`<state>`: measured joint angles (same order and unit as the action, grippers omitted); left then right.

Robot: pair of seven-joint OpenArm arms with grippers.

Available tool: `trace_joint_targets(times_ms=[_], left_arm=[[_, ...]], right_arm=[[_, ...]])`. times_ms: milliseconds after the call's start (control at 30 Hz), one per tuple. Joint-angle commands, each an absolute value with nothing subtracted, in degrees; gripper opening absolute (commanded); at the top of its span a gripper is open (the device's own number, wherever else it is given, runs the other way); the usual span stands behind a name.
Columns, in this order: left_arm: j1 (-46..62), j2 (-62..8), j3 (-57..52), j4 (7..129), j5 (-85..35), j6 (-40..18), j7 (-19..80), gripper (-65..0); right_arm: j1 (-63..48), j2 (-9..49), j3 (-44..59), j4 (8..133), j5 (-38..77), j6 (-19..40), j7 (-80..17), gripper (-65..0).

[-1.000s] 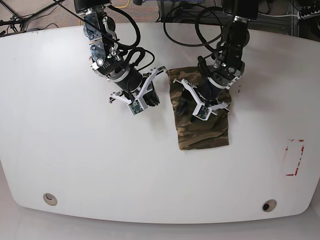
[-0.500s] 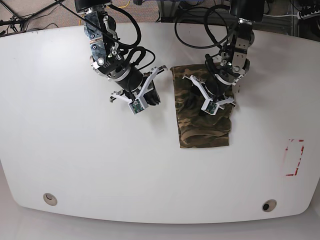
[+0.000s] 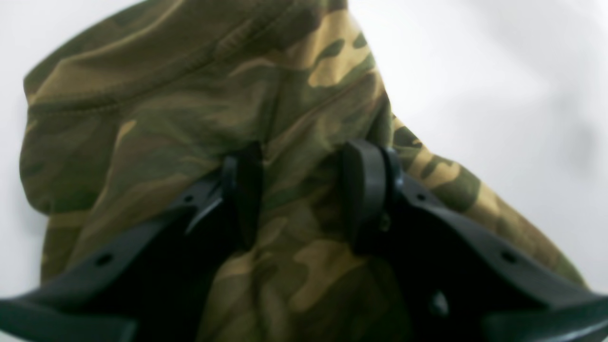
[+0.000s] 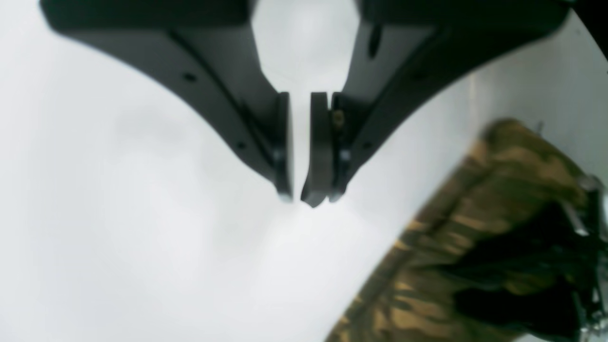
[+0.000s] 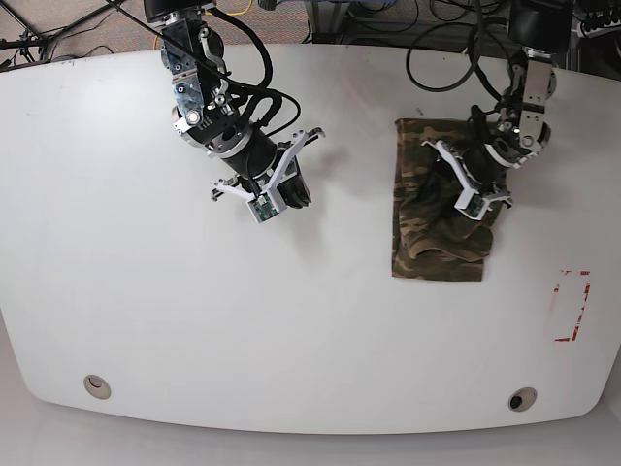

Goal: Fold the T-shirt properly
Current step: 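Drag the folded shirt with the left gripper to the table edge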

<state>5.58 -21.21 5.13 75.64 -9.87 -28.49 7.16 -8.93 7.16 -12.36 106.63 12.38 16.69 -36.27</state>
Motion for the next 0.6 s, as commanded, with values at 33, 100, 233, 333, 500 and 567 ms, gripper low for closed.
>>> trace_joint_targets(times_ms=[33, 100, 233, 333, 500, 567], left_arm=[[7.2, -25.5, 1.5, 71.4, -5.4, -30.4, 17.7, -39.0], [7.2, -26.7, -0.1, 70.1, -5.3, -32.2, 17.9, -39.0], [7.2, -29.8, -2.2, 68.3, -5.3, -34.4, 18.0, -39.0], [6.8, -32.0, -3.6, 65.8, -5.3, -35.6, 18.0, -39.0], [6.7, -35.6, -5.1, 62.4, -5.4, -37.7, 17.8, -39.0], [6.7, -37.0, -5.1, 61.8, -5.4, -38.4, 17.8, -39.0]], right_arm=[[-8.5, 7.0, -12.3, 108.7, 13.1, 16.9, -34.9, -59.8], [-8.4, 7.0, -12.3, 108.5, 13.1, 16.9, -34.9, -59.8], [-8.7, 7.1, -12.3, 108.7, 13.1, 16.9, -34.9, -59.8], [-8.7, 7.2, -12.3, 108.7, 13.1, 16.9, -34.9, -59.8], [-8.7, 7.2, -12.4, 108.7, 13.1, 16.9, -34.9, -59.8], [-8.7, 7.2, -12.4, 108.7, 13.1, 16.9, -34.9, -59.8]])
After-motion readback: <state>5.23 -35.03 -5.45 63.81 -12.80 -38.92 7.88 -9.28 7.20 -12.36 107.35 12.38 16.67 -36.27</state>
